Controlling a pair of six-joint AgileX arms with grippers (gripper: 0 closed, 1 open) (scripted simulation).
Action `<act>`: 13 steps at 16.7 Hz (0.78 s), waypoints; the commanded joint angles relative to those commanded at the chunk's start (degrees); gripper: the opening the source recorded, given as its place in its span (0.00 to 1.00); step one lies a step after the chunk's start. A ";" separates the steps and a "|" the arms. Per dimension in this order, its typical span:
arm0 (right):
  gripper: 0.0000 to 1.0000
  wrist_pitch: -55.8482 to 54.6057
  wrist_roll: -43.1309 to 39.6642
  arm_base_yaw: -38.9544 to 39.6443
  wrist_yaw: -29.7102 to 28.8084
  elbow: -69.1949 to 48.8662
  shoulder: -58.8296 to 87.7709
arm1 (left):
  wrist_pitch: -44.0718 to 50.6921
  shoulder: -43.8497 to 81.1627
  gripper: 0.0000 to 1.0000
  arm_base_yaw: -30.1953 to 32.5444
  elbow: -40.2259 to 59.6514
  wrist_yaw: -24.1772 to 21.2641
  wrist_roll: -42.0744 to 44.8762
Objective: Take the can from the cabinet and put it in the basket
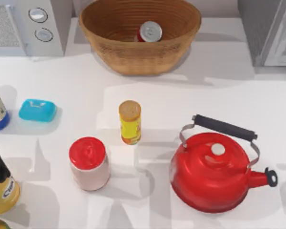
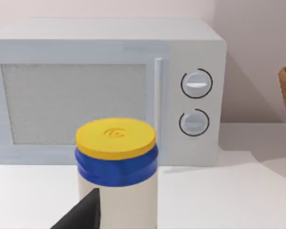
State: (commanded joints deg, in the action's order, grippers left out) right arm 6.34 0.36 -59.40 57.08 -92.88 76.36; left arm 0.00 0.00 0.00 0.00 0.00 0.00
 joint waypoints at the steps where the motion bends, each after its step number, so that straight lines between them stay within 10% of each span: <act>1: 1.00 3.99 0.28 -0.10 0.37 -2.53 0.00 | 0.00 0.00 1.00 0.00 0.00 0.00 0.00; 13: 1.00 15.09 1.32 0.43 1.44 -7.48 0.56 | 0.00 0.00 1.00 0.00 0.00 0.00 0.00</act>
State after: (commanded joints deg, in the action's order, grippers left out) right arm 21.43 1.67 -58.98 58.52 -100.37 76.92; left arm 0.00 0.00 0.00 0.00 0.00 0.00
